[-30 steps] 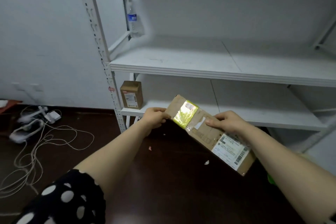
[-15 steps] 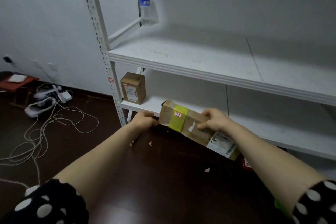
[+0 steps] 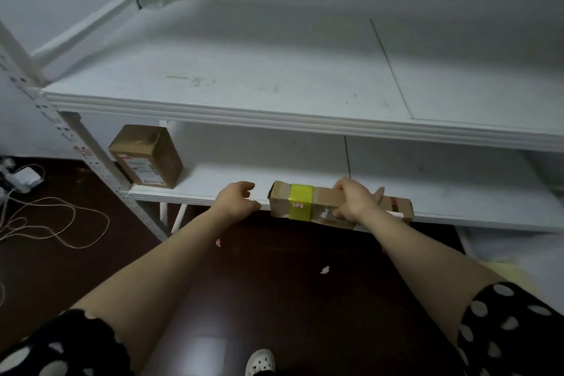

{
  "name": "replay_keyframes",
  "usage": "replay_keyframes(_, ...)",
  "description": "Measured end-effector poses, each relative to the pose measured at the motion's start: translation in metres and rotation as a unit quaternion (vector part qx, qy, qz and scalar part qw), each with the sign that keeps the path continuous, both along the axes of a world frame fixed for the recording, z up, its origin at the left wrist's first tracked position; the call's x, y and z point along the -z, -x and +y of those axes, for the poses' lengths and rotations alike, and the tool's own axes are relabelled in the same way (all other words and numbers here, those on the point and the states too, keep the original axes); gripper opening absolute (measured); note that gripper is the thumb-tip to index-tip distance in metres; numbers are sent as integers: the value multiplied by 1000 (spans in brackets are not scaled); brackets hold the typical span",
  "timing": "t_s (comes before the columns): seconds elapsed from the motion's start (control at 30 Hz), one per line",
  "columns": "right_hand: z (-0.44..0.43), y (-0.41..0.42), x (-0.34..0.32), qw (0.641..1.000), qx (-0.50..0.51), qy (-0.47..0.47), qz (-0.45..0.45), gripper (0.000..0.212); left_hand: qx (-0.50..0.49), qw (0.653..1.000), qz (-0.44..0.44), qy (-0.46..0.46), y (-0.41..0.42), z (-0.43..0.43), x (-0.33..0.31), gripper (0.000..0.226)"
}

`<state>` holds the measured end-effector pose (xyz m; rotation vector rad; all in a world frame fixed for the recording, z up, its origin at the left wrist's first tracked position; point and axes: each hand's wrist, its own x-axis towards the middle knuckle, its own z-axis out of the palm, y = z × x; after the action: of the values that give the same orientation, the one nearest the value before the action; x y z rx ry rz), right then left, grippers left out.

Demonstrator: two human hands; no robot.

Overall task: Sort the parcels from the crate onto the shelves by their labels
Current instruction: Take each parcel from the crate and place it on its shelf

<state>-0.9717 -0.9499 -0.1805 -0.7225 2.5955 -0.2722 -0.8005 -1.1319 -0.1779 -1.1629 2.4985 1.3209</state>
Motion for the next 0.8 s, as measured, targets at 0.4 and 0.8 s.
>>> replay_keyframes(0.4,91,138,64,999,32,29,31,45,224,968,-16,111,183,79,70,82)
replay_keyframes(0.8,177,259,131,998,34,38,38,58,175,979,18,100,312,166,139,60)
